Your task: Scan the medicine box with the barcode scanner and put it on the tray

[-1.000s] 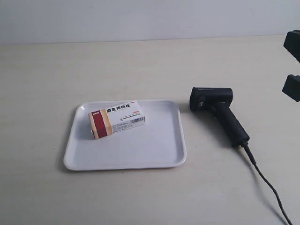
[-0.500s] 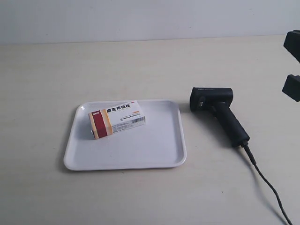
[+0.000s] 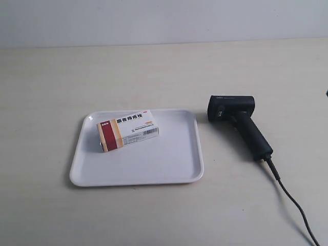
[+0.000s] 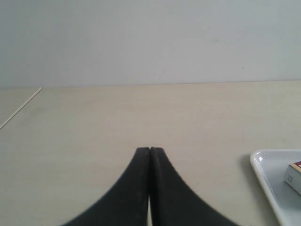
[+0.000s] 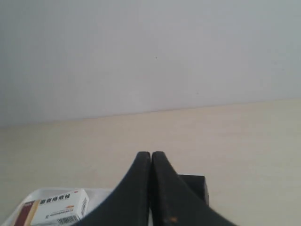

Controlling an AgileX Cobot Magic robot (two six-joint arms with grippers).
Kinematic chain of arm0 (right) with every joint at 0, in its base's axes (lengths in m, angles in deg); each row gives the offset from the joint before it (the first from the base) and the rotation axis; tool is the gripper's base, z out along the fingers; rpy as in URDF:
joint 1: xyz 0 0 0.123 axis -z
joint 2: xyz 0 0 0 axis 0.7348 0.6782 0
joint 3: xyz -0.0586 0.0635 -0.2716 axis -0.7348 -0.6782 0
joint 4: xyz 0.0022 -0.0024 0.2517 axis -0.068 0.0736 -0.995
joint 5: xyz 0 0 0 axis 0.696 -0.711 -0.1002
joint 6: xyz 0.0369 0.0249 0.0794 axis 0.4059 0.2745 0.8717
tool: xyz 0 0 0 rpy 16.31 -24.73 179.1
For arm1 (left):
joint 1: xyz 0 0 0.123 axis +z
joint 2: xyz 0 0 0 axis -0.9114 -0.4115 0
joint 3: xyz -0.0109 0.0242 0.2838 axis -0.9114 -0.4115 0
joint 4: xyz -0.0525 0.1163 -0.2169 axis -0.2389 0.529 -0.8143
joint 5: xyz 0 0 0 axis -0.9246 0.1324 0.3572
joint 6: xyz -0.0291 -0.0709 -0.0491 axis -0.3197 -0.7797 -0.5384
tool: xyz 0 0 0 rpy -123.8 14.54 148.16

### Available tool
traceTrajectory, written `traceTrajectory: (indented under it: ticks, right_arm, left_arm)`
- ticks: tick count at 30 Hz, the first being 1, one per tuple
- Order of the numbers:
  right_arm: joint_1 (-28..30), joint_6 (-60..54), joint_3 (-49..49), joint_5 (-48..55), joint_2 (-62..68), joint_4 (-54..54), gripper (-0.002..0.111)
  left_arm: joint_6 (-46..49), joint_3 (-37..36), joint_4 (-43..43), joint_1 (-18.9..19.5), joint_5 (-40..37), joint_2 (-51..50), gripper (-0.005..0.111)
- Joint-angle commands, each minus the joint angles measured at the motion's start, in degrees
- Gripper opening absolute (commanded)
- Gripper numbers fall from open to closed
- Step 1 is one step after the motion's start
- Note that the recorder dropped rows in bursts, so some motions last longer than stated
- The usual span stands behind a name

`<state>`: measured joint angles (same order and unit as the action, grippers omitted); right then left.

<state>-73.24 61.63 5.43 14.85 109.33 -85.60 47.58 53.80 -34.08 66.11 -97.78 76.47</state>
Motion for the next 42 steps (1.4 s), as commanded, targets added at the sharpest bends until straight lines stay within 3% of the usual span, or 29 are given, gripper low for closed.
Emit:
traceTrajectory:
  ticks: [1,7,11,19,20,25,27,42]
  right_arm:
    - [0.0,-2.9,-4.1,1.6,-10.8,-3.4,0.001]
    - [0.0,-14.6,-4.5,11.4,-18.4,-6.2,0.001]
    - [0.0,-15.0,-4.5,16.2,-19.2,-3.2,0.001]
    - [0.0,-14.8,-4.5,16.2,-19.2,-2.7,0.001]
    - [0.5,-14.8,-4.5,16.2,-19.6,-2.7,0.001]
    - [16.1,-11.3,-4.5,20.4,-28.7,-2.7,0.001]
    - [19.4,-11.3,-4.5,22.5,-29.2,-2.7,0.001]
    - [21.9,-11.3,-4.5,23.0,-29.2,-2.7,0.001]
  left_arm:
    - [0.0,-0.2,-0.2,0.3,0.0,0.4,0.000]
    - [0.0,-0.2,-0.2,0.3,0.0,0.4,0.000]
    - [0.0,-0.2,-0.2,0.3,0.0,0.4,0.000]
    - [0.0,-0.2,-0.2,0.3,0.0,0.4,0.000]
    - [0.0,-0.2,-0.2,0.3,0.0,0.4,0.000]
    - [0.0,-0.2,-0.2,0.3,0.0,0.4,0.000]
    - [0.0,-0.2,-0.1,0.3,0.0,0.4,0.000]
    - [0.0,-0.2,-0.1,0.3,-0.2,0.4,0.000]
